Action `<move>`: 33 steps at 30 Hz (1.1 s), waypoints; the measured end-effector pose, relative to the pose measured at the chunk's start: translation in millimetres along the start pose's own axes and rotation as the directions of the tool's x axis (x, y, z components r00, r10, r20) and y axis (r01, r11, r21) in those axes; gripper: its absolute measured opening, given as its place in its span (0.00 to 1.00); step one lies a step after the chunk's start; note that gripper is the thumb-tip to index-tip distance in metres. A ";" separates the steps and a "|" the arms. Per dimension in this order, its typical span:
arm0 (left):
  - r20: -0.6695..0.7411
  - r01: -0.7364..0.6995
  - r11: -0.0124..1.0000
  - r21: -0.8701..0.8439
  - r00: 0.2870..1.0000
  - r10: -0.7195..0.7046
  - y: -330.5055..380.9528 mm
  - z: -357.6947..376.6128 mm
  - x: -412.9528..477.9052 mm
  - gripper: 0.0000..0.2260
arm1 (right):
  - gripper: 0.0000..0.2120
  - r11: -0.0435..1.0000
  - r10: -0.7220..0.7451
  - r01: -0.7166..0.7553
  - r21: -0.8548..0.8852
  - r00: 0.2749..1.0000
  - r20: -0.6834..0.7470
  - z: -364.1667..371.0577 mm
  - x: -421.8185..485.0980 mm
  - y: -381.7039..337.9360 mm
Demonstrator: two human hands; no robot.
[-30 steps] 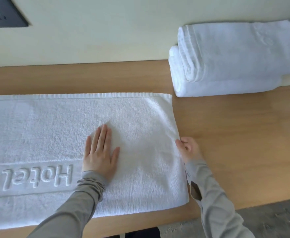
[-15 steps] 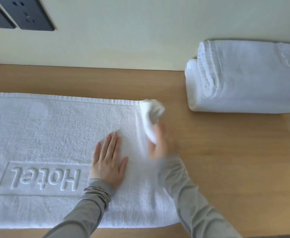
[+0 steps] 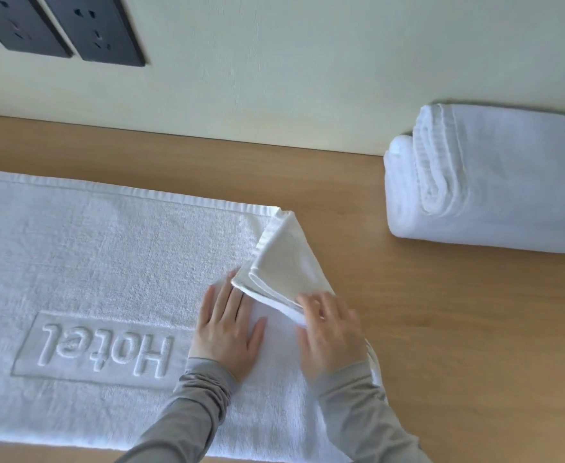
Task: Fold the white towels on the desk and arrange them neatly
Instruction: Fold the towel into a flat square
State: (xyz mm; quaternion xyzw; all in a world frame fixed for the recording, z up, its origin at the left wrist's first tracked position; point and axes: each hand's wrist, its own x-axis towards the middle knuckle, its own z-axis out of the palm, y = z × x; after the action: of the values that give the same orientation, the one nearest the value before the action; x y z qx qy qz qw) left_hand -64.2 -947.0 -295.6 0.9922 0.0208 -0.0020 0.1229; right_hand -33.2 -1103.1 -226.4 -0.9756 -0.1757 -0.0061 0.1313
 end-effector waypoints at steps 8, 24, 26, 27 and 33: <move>-0.024 -0.013 1.000 -0.012 1.000 0.013 -1.4 3.6 -0.5 0.26 | 0.05 0.815 0.477 -0.475 0.332 0.875 0.082 3.3 3.5 88.8; 0.011 -0.022 1.000 0.011 1.000 0.022 -5.0 8.6 -2.0 0.27 | 0.10 0.225 0.701 -0.527 0.819 0.672 0.239 6.8 35.0 79.5; 0.008 -0.020 1.000 0.002 1.000 0.020 -5.3 8.4 -1.7 0.27 | 0.09 0.089 0.703 -0.532 0.842 0.632 0.325 5.2 48.5 81.3; 0.006 -0.020 1.000 -0.004 1.000 0.020 -5.4 8.1 -1.5 0.27 | 0.08 0.027 0.682 -0.524 0.852 0.632 0.367 5.6 55.0 81.6; 0.006 -0.019 1.000 -0.016 1.000 0.019 -5.4 6.6 -1.1 0.27 | 0.07 0.219 0.577 -0.736 0.641 0.627 0.523 8.7 91.5 94.3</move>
State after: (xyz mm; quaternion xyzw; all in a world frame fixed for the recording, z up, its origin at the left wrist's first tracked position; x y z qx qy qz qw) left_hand -65.5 -943.5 -303.3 0.9913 0.0109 -0.0039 0.1309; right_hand 84.9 -1154.9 -253.5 -0.7713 0.2622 0.2158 0.5383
